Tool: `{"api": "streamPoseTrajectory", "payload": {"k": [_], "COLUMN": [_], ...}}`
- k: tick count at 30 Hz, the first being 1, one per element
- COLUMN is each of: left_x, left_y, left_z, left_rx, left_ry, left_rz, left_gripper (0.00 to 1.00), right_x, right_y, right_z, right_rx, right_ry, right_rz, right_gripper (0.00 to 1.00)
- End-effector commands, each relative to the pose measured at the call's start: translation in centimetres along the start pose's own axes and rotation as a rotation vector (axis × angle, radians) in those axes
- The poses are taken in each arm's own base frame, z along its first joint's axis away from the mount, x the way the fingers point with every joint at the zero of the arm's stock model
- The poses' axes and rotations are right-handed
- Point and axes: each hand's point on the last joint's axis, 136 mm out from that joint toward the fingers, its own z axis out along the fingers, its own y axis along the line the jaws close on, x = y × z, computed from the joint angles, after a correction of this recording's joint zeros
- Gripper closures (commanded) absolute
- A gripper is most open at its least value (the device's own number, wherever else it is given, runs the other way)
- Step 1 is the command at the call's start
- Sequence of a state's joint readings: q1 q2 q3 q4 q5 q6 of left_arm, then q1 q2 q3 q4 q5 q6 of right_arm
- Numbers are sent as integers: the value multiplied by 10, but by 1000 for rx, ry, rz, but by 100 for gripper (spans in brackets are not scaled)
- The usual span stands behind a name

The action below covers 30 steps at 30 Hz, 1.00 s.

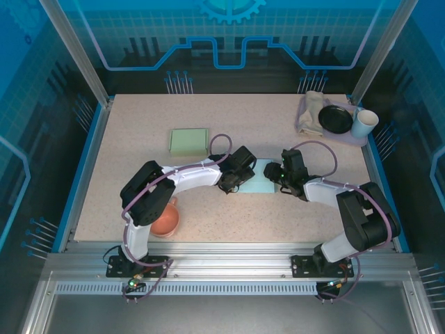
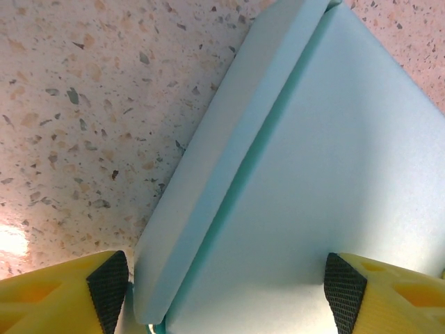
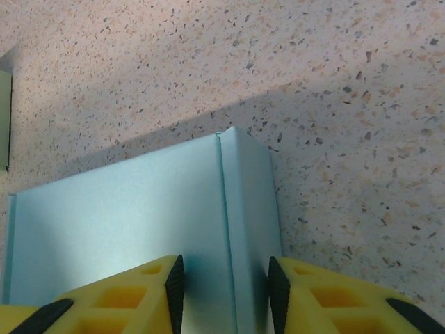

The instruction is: Fold the paper box

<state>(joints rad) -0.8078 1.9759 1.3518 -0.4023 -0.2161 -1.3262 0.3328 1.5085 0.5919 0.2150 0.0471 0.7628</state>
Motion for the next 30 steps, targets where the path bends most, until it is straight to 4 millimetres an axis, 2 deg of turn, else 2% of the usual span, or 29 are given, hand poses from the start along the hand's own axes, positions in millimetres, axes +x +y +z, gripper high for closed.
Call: {"api": "streamPoseTrajectory", "payload": {"k": [1, 7, 13, 19, 22, 30], "left_x": [-4, -6, -5, -5, -6, -7], "left_y": [9, 13, 14, 19, 19, 22], "left_z": [7, 9, 11, 12, 12, 13], "left_rx": [-45, -57, -60, -71, -72, -80], "left_ry": [-16, -20, -19, -22, -25, -30], "left_rz": [-25, -33, -36, -38, -39, -42], "left_gripper": [23, 24, 24, 24, 25, 25], "right_x": [38, 36, 38, 40, 44, 54], "right_y": [-35, -31, -36, -32, -26, -15], "right_z": [-4, -20, -42, -65, -65, -48], "right_rx": [110, 86, 94, 104, 77, 23], "right_ry": [117, 91, 55, -6, -7, 45], "right_rz": [27, 42, 39, -18, -31, -29], "right_gripper": [60, 59, 57, 58, 59, 60]}}
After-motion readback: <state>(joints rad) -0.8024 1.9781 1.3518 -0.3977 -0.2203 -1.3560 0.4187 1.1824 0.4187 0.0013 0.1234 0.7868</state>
